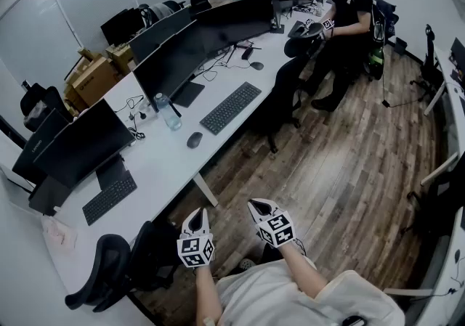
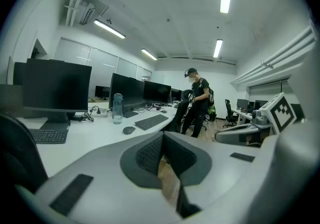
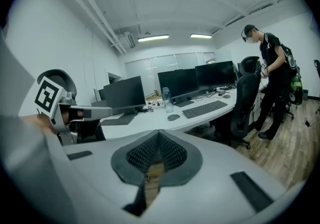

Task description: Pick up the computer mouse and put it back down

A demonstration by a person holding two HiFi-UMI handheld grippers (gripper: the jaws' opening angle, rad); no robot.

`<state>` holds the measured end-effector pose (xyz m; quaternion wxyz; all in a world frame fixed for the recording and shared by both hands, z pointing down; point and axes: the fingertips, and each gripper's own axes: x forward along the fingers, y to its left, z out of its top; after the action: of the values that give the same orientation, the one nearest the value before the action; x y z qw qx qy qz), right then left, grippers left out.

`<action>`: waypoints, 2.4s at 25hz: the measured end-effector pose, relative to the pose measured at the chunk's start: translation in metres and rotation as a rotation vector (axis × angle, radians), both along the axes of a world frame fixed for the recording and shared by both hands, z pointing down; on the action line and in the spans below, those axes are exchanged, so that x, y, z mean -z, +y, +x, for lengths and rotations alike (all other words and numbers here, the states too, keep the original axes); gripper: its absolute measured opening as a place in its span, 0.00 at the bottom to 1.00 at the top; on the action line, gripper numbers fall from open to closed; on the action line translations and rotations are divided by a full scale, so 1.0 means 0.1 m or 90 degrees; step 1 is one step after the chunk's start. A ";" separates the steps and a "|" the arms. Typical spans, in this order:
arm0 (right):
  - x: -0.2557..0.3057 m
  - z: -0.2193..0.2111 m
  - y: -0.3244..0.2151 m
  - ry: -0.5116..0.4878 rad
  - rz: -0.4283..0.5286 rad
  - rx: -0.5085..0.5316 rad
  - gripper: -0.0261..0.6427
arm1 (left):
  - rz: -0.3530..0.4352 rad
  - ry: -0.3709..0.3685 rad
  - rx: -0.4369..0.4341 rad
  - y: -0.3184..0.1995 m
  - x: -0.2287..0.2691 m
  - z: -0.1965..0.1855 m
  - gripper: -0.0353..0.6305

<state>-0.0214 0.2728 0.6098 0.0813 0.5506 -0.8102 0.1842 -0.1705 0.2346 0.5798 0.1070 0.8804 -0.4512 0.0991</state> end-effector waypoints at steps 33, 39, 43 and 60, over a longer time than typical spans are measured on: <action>0.16 -0.59 -0.03 -0.066 0.013 0.069 0.24 | -0.037 0.010 -0.034 0.00 -0.11 -0.21 0.36; -0.04 -0.86 -0.22 -0.090 -0.027 0.098 0.29 | -0.051 0.010 -0.027 -0.08 -0.14 -0.33 0.36; -0.03 -0.94 -0.39 -0.075 -0.027 0.119 0.34 | -0.043 0.032 -0.003 -0.31 -0.09 -0.36 0.36; 0.20 -0.36 -1.53 -0.070 -0.006 0.072 0.36 | -0.038 0.048 -0.022 -1.58 0.07 0.20 0.36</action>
<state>-0.0570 0.1195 0.5893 0.0491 0.4927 -0.8422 0.2132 -0.1507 0.0770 0.5726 0.1488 0.8875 -0.4285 0.0810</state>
